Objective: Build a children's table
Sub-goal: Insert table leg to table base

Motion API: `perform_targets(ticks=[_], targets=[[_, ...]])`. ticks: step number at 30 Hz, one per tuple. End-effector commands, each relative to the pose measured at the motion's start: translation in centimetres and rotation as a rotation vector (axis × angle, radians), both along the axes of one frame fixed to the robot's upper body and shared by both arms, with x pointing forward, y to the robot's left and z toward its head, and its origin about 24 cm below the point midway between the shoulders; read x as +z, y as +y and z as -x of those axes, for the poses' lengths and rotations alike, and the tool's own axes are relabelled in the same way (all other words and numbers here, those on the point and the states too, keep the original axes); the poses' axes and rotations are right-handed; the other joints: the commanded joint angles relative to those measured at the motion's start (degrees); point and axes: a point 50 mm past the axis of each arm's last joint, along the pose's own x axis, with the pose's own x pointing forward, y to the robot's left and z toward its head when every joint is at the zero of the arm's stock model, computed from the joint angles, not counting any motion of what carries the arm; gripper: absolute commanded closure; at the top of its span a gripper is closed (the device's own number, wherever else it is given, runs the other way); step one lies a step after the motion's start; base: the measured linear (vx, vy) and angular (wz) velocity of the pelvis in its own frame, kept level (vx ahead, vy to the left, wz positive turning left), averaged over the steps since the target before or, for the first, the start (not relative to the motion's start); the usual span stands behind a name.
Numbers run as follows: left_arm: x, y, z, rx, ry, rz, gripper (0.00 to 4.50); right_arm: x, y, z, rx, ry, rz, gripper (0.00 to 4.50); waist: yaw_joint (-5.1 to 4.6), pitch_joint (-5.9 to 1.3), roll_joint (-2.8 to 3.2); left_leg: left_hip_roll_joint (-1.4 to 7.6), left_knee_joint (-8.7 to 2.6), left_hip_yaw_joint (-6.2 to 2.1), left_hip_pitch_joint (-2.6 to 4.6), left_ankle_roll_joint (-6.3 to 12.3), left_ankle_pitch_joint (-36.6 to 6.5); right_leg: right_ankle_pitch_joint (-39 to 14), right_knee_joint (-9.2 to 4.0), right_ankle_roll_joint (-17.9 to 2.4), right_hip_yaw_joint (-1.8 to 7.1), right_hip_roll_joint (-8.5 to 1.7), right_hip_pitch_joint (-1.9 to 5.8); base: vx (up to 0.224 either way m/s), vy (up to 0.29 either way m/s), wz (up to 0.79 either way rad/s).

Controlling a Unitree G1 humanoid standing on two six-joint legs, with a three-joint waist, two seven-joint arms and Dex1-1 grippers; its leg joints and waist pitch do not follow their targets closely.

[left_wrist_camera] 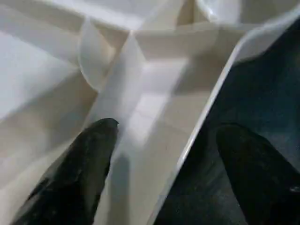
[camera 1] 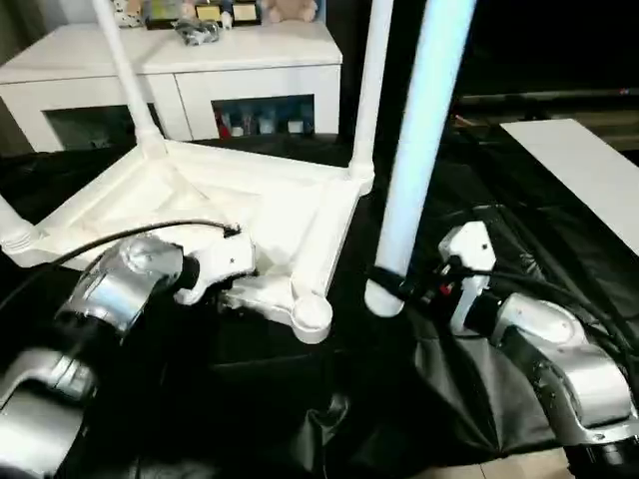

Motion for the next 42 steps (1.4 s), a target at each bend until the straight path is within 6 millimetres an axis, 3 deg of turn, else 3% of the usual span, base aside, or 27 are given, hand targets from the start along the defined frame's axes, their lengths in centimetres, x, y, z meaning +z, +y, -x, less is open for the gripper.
perform_targets(ticks=[1, 6, 9, 12, 15, 19, 28, 32, 33, 37, 42], targets=[[0.4, 0.1, -0.5, -0.011, -0.012, -0.021, 1.03, 0.4, 0.2, 0.2, 0.022, -0.015, 0.003, 2.65, 0.00, -3.43, -0.16, 3.53, -4.75, -1.17, 1.51, -0.39, -14.3, -7.3, -4.95, -11.2, 1.59, -3.78, 0.93, 0.000, 0.000, 0.00], [0.3, -0.1, -0.7, -0.030, 0.054, 0.001, 1.34, 0.2, 0.4, 0.5, 0.040, -0.008, 0.004, 2.65, 0.19, -3.82, -0.12, 3.53, -4.18, -0.82, 1.40, 1.81, -10.3, 4.8, -3.97, -13.7, 1.28, -3.40, 1.15, 0.000, 0.000, 0.00], [0.5, -0.3, -0.7, -0.040, 0.076, 0.009, 1.65, 0.1, 0.4, 0.5, 0.041, -0.009, 0.005, 2.65, 0.33, -3.89, -0.18, 3.63, -3.95, -0.67, 1.31, 3.35, -8.7, 7.5, -3.81, -14.5, 1.20, -3.53, 1.30, 0.000, 0.000, 0.00], [0.6, -0.2, -0.8, -0.048, 0.106, -0.005, 2.00, 0.0, 0.4, 0.5, 0.044, -0.011, 0.017, 2.65, 0.36, -3.63, -0.18, 3.74, -4.11, -0.61, 1.34, 3.35, -10.3, 4.8, -4.07, -14.7, 1.22, -3.58, 1.15, 0.000, 0.000, 0.00], [0.5, 0.1, -0.6, -0.057, 0.144, -0.047, 2.11, 0.0, 0.5, 0.5, 0.045, -0.010, 0.016, 2.65, 0.28, -3.25, -0.19, 3.93, -4.63, -0.64, 1.57, 1.59, -14.3, -2.4, -4.57, -14.3, 1.40, -3.65, 0.97, 0.000, 0.000, 0.00], [0.3, 0.3, -0.4, -0.069, 0.182, -0.077, 2.49, -0.1, 0.5, 0.5, 0.047, -0.014, 0.020, 2.65, 0.26, -3.01, -0.34, 3.96, -4.85, -0.61, 1.61, 0.30, -16.2, -6.4, -4.91, -13.6, 1.64, -3.81, 0.84, 0.000, 0.000, 0.00], [-0.1, 0.3, 0.1, -0.029, 0.224, -0.084, 3.24, -0.1, 0.7, 0.5, 0.049, -0.016, 0.022, 2.65, 0.29, -3.11, -0.44, 4.02, -4.82, -0.35, 1.63, 0.50, -14.7, -4.6, -4.84, -13.2, 1.68, -3.67, 0.77, 0.000, 0.000, 0.00], [-0.7, -0.7, 0.8, 0.020, 0.245, 0.003, 3.35, -0.2, 0.7, 0.3, 0.026, -0.020, 0.015, 2.65, 0.22, -3.10, 0.01, 4.08, -4.86, -0.35, 1.63, 0.69, -14.4, -3.7, -4.72, -13.7, 1.60, -3.62, 0.70, 0.000, 0.000, 0.00], [-0.9, -0.9, 0.9, 0.042, 0.245, 0.023, 3.64, -0.2, 0.7, 0.3, 0.023, -0.021, 0.013, 2.65, 0.14, -3.08, -0.21, 4.05, -4.84, -0.26, 1.64, 0.80, -14.5, -3.3, -4.74, -13.9, 1.57, -3.54, 0.71, 0.000, 0.000, 0.00], [-2.5, -1.6, 2.7, 0.161, 0.264, 0.094, 3.77, 0.0, 0.4, -0.1, -0.027, -0.026, 0.000, 2.65, 0.05, -3.19, 0.16, 4.20, -5.00, -0.31, 1.70, 0.88, -14.7, -2.9, -4.69, -13.8, 1.55, -3.46, 0.84, 0.000, 0.000, 0.00], [-3.4, -2.5, 4.4, 0.284, 0.261, 0.147, 4.02, 0.1, 0.1, -0.3, -0.063, -0.027, -0.015, 2.65, -0.81, -2.92, -0.14, 4.05, -5.05, -0.20, 1.40, 1.77, -14.9, -5.8, -5.31, -13.0, 1.49, -3.41, 0.90, 0.000, 0.000, 0.00]])
